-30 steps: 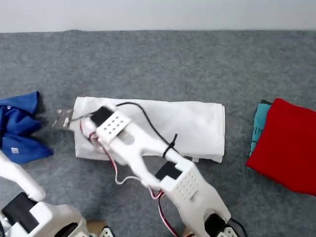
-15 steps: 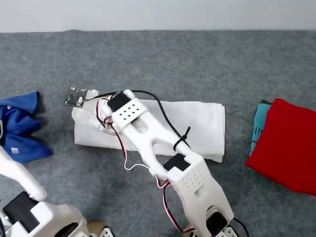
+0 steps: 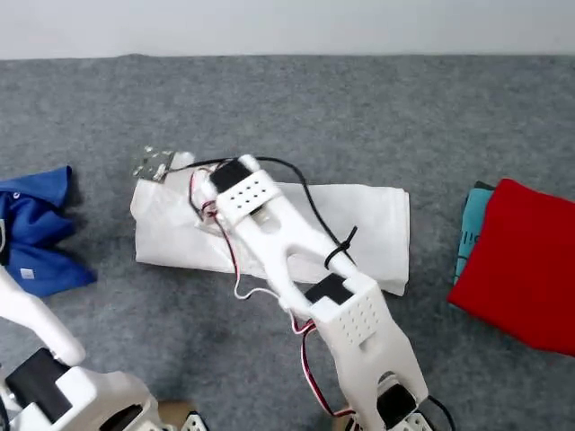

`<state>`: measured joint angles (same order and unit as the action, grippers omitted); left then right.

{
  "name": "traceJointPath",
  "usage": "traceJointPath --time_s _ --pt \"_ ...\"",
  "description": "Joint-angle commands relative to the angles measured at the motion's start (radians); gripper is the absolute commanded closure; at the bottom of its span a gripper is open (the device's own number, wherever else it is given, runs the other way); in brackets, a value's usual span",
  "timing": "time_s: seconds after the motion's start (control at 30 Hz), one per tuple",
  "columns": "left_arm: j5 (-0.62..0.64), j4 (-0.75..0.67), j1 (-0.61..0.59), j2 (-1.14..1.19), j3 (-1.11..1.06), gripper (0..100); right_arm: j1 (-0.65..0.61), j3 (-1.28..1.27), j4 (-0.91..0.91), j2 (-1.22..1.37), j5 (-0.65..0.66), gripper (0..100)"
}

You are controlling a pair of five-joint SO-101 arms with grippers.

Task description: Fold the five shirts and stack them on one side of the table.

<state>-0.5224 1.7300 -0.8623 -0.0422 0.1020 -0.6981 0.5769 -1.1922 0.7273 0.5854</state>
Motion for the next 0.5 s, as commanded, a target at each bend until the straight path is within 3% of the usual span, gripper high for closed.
traceJointPath --time_s 0.0,0.37,0.47 --pt "-0.008 0.014 0.006 -0.043 0.004 99 0.062 0.06 0.008 -0.004 0.005 84.0" --pt "-0.008 0.014 0.017 -0.041 0.004 99 0.015 0.06 -0.019 -0.117 0.003 84.2" --pt "-0.008 0.014 0.02 -0.041 0.004 99 -0.035 0.06 -0.082 -0.156 0.003 88.3"
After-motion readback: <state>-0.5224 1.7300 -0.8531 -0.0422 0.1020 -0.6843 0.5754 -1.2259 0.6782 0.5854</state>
